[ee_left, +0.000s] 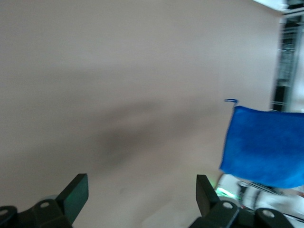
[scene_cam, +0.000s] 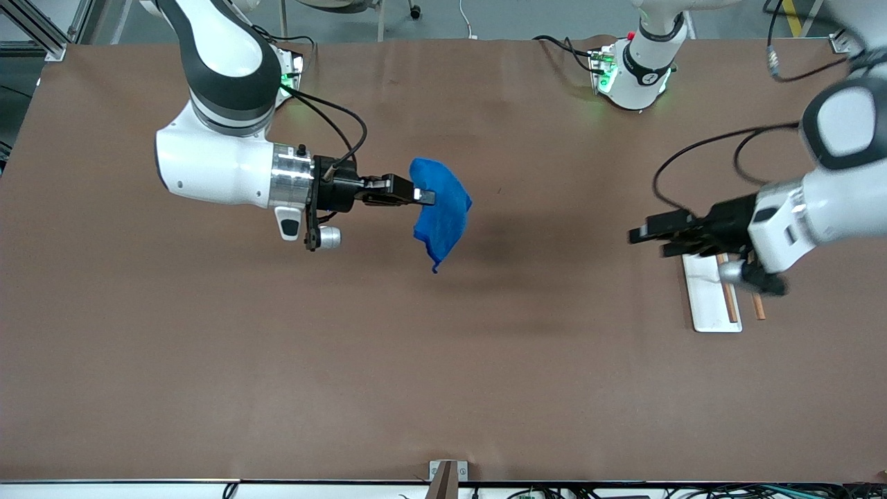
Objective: Right arm passes towel to left arm to hang
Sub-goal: 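Lift the towel with the right gripper while the left gripper approaches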
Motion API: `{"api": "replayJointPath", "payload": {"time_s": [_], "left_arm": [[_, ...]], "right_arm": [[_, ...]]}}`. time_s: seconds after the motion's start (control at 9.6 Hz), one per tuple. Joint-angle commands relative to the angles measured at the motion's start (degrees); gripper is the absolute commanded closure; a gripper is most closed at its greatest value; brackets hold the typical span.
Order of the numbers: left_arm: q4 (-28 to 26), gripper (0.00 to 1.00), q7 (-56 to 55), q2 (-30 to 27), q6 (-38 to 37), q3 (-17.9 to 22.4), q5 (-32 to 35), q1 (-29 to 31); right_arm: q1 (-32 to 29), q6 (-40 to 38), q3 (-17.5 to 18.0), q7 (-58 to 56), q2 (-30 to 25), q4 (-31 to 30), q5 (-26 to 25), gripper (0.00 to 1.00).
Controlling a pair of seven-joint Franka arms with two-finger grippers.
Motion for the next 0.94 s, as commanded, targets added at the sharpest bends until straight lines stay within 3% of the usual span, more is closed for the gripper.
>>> {"api": "replayJointPath", "payload": {"time_s": [0.0, 0.21, 0.31, 0.62, 0.83], "left_arm": [[-3.1, 0.0, 10.2, 5.3, 0.6, -0.3, -13.8, 0.2], [-6.6, 0.0, 15.7, 6.7, 0.3, -1.6, -25.3, -0.2], [-7.7, 0.0, 16.4, 7.5, -0.7, -3.1, -28.8, 0.2], [-8.9, 0.0, 19.2, 12.4, -13.0, -3.5, -38.9, 0.5], [-10.8, 0.0, 25.2, 15.6, -16.2, -3.6, -41.7, 0.0]], "right_arm": [[1.7, 2.6, 0.5, -0.1, 1.7, 1.8, 4.7, 1.0], [2.6, 3.7, 0.5, -0.1, 1.9, 2.7, 6.6, 1.0], [2.6, 3.7, 0.5, -0.1, 1.9, 2.8, 6.7, 1.0], [3.7, 5.9, 0.5, 0.0, 3.2, 4.4, 7.3, 1.0], [5.1, 7.5, 0.5, -0.1, 4.4, 5.8, 9.3, 1.0]]}}
